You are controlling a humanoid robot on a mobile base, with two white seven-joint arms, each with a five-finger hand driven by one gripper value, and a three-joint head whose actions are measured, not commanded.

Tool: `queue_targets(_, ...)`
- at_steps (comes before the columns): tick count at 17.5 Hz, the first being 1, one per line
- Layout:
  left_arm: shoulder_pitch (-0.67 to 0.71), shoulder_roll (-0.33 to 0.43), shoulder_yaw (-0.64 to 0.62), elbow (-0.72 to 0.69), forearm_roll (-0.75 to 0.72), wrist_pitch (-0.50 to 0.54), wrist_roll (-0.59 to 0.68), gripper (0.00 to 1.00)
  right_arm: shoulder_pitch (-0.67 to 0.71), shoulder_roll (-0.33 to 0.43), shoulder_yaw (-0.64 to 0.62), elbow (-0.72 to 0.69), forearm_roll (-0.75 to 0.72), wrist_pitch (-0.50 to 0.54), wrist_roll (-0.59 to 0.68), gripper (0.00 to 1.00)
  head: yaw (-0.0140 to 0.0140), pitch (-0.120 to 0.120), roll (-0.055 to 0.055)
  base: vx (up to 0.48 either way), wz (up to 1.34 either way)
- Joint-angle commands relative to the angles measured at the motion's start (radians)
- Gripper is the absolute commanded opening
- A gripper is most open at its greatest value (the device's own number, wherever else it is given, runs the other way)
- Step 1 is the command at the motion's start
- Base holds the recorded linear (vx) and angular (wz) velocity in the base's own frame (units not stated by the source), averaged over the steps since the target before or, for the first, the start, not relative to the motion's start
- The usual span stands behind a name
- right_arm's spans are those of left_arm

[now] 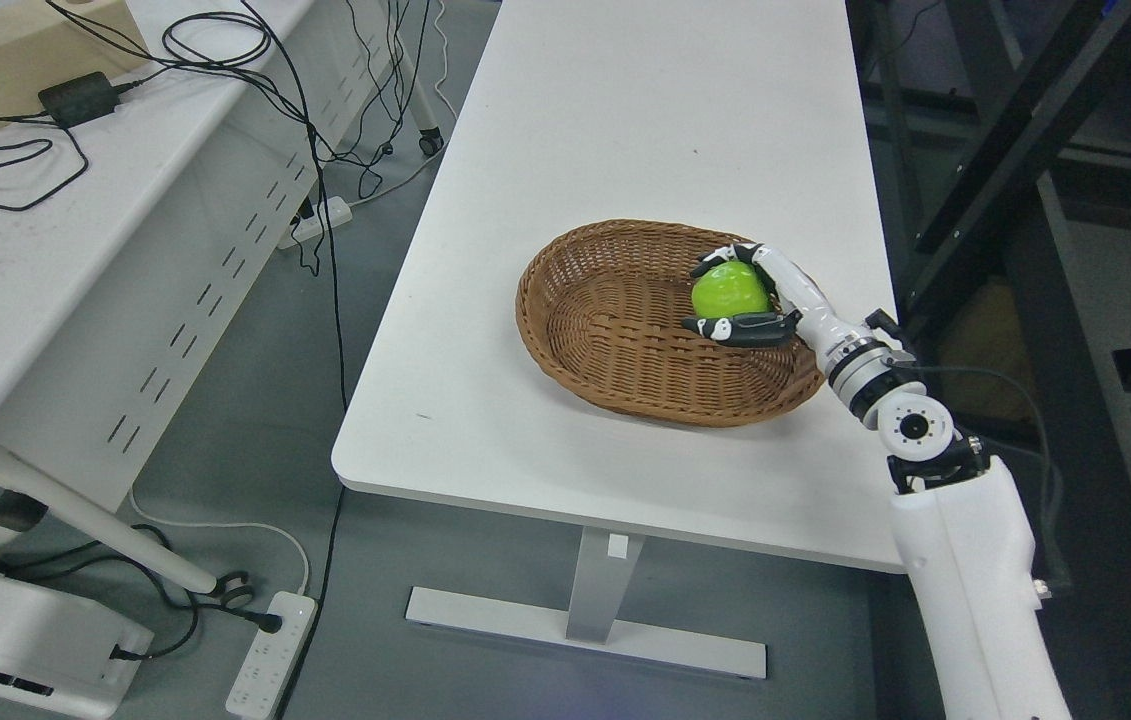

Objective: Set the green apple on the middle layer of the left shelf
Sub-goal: 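Lift the green apple out of the basket with the right hand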

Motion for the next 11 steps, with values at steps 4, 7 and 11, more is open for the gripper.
queue_targets(4, -0.021, 0.017, 0.000, 0.000, 0.001, 0.000, -0.001, 1.00, 0.096, -0.027, -0.287, -0.170, -0.306, 0.092, 0.002, 0.00, 0.0000, 0.000, 0.000, 0.000, 0.00)
queue_targets(7, -0.021, 0.017, 0.000, 0.000, 0.000, 0.000, -0.001, 1.00, 0.208, -0.021, -0.317, -0.253, -0.341, 0.095, 0.001, 0.00, 0.0000, 0.000, 0.000, 0.000, 0.00)
queue_targets(11, -0.021, 0.017, 0.000, 0.000, 0.000, 0.000, -0.001, 1.00, 0.343, -0.006, -0.325, -0.348, -0.348, 0.095, -0.007, 0.00, 0.0000, 0.000, 0.000, -0.003, 0.00)
